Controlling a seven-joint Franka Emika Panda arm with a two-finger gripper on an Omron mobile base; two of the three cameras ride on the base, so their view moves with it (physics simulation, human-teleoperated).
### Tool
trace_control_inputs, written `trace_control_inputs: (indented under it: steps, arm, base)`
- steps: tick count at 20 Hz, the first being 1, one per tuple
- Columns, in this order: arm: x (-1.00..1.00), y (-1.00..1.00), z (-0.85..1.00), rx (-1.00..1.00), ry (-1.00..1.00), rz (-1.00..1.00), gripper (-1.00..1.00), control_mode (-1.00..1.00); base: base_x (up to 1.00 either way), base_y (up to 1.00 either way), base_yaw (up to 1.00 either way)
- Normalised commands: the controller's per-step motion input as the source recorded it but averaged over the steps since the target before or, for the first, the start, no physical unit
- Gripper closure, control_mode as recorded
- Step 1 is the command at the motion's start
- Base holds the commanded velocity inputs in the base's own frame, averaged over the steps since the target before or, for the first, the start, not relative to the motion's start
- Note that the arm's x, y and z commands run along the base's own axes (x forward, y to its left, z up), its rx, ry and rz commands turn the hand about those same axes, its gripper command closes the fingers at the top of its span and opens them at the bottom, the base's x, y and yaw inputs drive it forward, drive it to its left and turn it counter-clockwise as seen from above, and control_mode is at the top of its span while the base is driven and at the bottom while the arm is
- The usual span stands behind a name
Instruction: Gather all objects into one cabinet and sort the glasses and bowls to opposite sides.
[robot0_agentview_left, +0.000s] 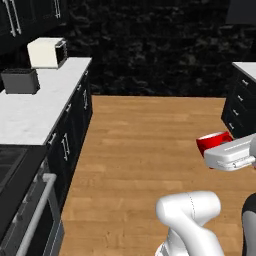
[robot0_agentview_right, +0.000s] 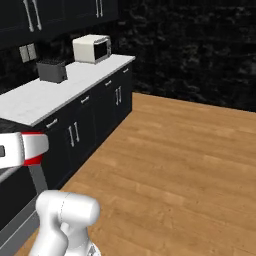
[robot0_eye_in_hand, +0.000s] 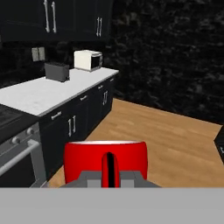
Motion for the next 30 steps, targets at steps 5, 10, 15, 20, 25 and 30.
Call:
trace_control_inputs:
  steps: [5, 10, 15, 20, 25, 30]
  arm:
    - [0.00, 0.00, 0.00, 0.00, 0.00, 0.00, 1.00, 1.00]
    - [0.00, 0.00, 0.00, 0.00, 0.00, 0.00, 1.00, 1.00]
    - [0.00, 0.00, 0.00, 0.00, 0.00, 0.00, 1.00, 1.00]
    - [0.00, 0.00, 0.00, 0.00, 0.00, 0.00, 1.00, 1.00]
    - [0.00, 0.00, 0.00, 0.00, 0.00, 0.00, 1.00, 1.00]
    - [0.00, 0.00, 0.00, 0.00, 0.00, 0.00, 1.00, 1.00]
  base:
    - [1.00, -0.73, -0.13]
    - [1.00, -0.68, -0.10]
    - [1.00, -0.56, -0.10]
    - [1.00, -0.42, -0.11]
    - [1.00, -0.37, -0.12]
    - [1.00, -0.37, -0.13]
